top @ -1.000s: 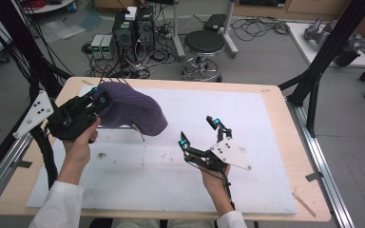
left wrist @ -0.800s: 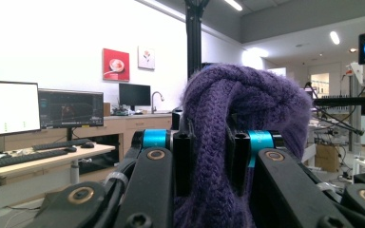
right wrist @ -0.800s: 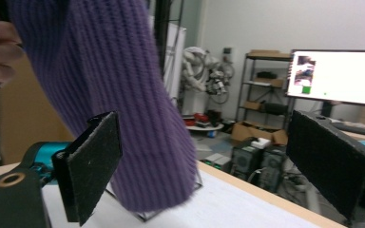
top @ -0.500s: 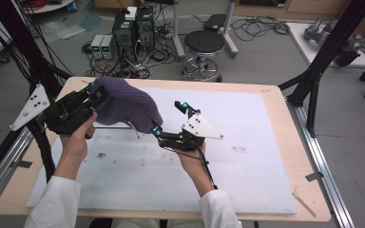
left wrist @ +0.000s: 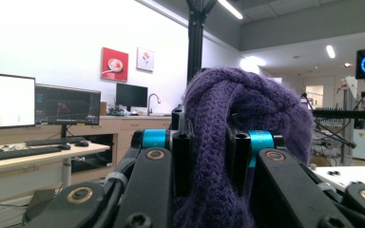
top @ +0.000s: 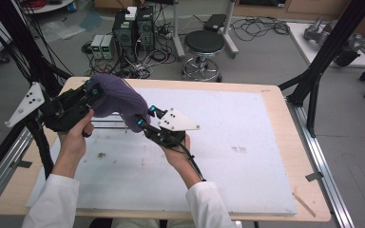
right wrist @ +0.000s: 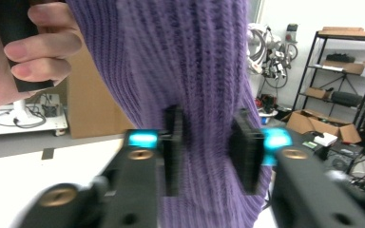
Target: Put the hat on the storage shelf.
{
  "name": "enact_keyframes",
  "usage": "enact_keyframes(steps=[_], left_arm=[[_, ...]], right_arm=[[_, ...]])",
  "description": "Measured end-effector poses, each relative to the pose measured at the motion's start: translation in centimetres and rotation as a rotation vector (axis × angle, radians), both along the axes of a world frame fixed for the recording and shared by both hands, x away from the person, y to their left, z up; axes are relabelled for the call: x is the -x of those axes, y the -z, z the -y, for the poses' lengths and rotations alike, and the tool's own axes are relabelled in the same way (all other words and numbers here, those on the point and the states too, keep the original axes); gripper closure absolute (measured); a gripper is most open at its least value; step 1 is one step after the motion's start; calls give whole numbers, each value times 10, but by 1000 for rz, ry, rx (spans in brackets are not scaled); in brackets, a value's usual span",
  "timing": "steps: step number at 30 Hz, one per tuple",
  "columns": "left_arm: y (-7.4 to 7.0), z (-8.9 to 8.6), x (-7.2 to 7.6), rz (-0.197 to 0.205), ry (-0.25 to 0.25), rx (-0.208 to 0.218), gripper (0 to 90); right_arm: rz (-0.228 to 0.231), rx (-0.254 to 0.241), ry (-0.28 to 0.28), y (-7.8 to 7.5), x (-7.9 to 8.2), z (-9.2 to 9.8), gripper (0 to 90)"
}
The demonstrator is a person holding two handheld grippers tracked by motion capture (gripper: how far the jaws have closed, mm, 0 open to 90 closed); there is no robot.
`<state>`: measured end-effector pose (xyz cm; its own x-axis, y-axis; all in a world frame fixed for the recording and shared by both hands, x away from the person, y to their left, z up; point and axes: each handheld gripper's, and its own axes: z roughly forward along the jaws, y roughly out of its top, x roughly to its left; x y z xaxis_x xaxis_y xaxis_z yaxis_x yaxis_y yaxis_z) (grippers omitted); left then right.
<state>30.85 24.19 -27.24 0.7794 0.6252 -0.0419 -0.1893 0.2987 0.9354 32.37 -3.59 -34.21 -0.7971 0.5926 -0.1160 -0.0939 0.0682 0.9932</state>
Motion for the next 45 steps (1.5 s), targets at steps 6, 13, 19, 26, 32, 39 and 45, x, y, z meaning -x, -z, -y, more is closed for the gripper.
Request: enact_keyframes(steps=[6,13,19,26,32,39,45], left_arm=[[-11,-16,-6,7,-36,-8,778],[-35,-38,-11,35,-88,-58,778],[-63,-45,-18,74,-137,-126,777],[-98,-49,-29,117,-189,-174,777],[-110,-60,-44,107,-225,-170,778],[-93,-68,-66,42,-273,-184,777],[-83,-69,-77,26,-313,-220,777]], right_arm=[[-9,-4,24,-18,-5,-5,797],[-8,-13,93,-46,-16,-8,816],[9,-38,149,-63,-20,-16,824],[18,-64,171,-79,-26,-39,824],[14,-88,195,-93,-37,-54,824],[-32,-52,227,-85,-58,-67,823],[-60,-31,258,-71,-72,-73,822]])
